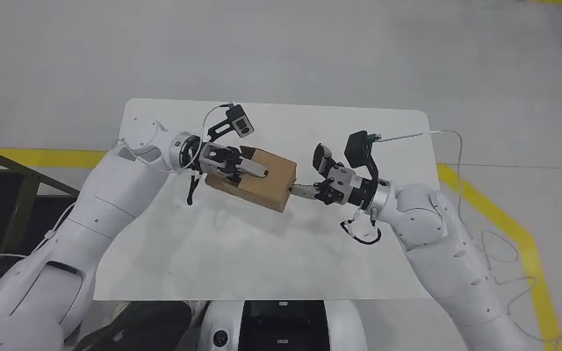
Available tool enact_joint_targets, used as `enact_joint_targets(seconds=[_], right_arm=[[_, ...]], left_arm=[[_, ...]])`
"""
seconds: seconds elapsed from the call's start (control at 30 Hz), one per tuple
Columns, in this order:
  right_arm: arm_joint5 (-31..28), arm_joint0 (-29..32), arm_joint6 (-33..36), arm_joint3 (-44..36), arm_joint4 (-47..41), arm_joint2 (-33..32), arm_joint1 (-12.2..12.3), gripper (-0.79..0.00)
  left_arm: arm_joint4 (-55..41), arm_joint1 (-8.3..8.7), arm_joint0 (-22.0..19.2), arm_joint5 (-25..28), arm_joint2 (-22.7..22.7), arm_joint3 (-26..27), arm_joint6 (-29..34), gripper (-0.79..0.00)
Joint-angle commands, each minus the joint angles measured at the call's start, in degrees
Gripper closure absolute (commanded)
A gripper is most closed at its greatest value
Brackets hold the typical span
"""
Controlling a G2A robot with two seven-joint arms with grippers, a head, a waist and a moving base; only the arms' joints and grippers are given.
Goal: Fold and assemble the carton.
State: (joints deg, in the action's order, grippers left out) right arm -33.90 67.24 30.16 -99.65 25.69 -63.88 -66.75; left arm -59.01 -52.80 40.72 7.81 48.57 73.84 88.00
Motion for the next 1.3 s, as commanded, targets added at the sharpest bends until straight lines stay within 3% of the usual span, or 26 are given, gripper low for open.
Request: enact_joint_targets(seconds=[0.0,1.27], right_arm=[[0.1,0.0,-0.1,-0.2,0.4,0.2,0.0,-0.785],[0.5,-0.5,-1.3,0.2,0.7,2.2,0.0,-0.785]], left_arm=[[-0.3,0.1,-0.2,-0.2,-0.3,0.2,0.0,0.0],[-0.8,0.59,-2.6,2.2,-4.4,-0.5,0.0,0.0]])
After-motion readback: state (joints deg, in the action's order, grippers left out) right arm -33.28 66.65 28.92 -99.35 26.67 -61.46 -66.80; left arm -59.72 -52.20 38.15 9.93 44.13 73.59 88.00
